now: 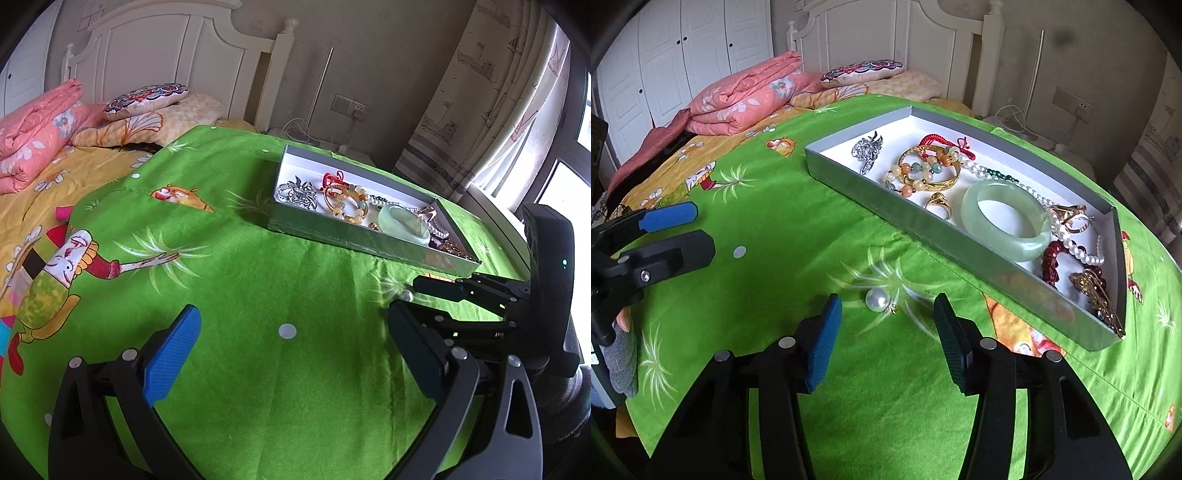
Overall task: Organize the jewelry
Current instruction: 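Withdraw both tools from the box toward the pearl earrings on the bedspread, then grasp a pearl earring with the right tool while the left tool grasps the other pearl earring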
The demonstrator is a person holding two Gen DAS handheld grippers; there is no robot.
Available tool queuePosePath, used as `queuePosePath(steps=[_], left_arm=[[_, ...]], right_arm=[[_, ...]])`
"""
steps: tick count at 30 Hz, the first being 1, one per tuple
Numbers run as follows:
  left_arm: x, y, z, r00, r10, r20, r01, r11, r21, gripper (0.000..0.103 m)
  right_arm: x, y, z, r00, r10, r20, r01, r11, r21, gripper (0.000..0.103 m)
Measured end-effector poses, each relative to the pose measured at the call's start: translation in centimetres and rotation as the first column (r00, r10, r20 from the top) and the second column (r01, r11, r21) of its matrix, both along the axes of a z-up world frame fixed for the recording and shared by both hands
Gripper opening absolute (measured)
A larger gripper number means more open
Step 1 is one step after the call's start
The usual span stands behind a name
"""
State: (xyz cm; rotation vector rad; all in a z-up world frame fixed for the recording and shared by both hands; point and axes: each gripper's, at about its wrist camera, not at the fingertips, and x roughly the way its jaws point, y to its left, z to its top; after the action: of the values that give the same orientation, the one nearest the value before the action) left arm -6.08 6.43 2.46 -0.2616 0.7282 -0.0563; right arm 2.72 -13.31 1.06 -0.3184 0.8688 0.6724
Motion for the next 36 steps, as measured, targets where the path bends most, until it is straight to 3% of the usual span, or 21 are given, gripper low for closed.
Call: queuePosePath(steps=[5, 8, 13, 17, 21, 24, 30, 36], left_arm=[[0.0, -0.1, 0.0, 1.0, -0.002, -0.002, 0.002, 1.0, 0.0, 0.1], [0.2, -0.2, -0.2, 1.0, -0.009, -0.008, 0.009, 1.0, 0.002, 0.1], [0.5, -0.8, -0.4, 0.999, -0.033, -0.025, 0.034, 0.999, 0.024, 0.1], [0.5, -2.3, -0.4, 0.996, -0.081, -0.044, 0.085, 0.992, 0.091, 0.1], [0.0, -5.5, -0.1, 0.985, -0.166, -0.045, 0.172, 0.959, 0.227, 0.1], [0.0, -8.0, -0.2, 0.971, -0.234, -0.057, 0.241, 0.932, 0.272, 0.099], [1.7, -11.5, -1.8, 0.937, -0.308, -0.165, 0.346, 0.885, 0.311, 0.063], [2.4, -11.5, -2.1, 0.932, -0.32, -0.173, 0.357, 0.893, 0.275, 0.04]], right_arm=[[-0.4, 0.2, 0.1, 1.0, 0.013, 0.005, -0.013, 1.0, 0.001, 0.031], [-0.4, -0.3, 0.2, 1.0, -0.005, 0.007, 0.005, 1.0, 0.005, 0.018], [-1.2, -1.4, 0.8, 1.0, -0.018, 0.021, 0.017, 0.999, 0.051, 0.018], [-2.1, -3.5, 1.3, 0.998, -0.05, 0.03, 0.047, 0.995, 0.09, 0.018], [-2.9, -6.4, 1.7, 0.994, -0.101, 0.038, 0.096, 0.989, 0.113, 0.018], [-3.1, -8.5, 1.6, 0.991, -0.135, 0.019, 0.131, 0.981, 0.141, 0.018], [-3.8, -10.0, 1.7, 0.988, -0.153, 0.019, 0.148, 0.976, 0.161, 0.018], [-3.8, -9.9, 1.7, 0.989, -0.149, 0.016, 0.145, 0.976, 0.161, 0.018]])
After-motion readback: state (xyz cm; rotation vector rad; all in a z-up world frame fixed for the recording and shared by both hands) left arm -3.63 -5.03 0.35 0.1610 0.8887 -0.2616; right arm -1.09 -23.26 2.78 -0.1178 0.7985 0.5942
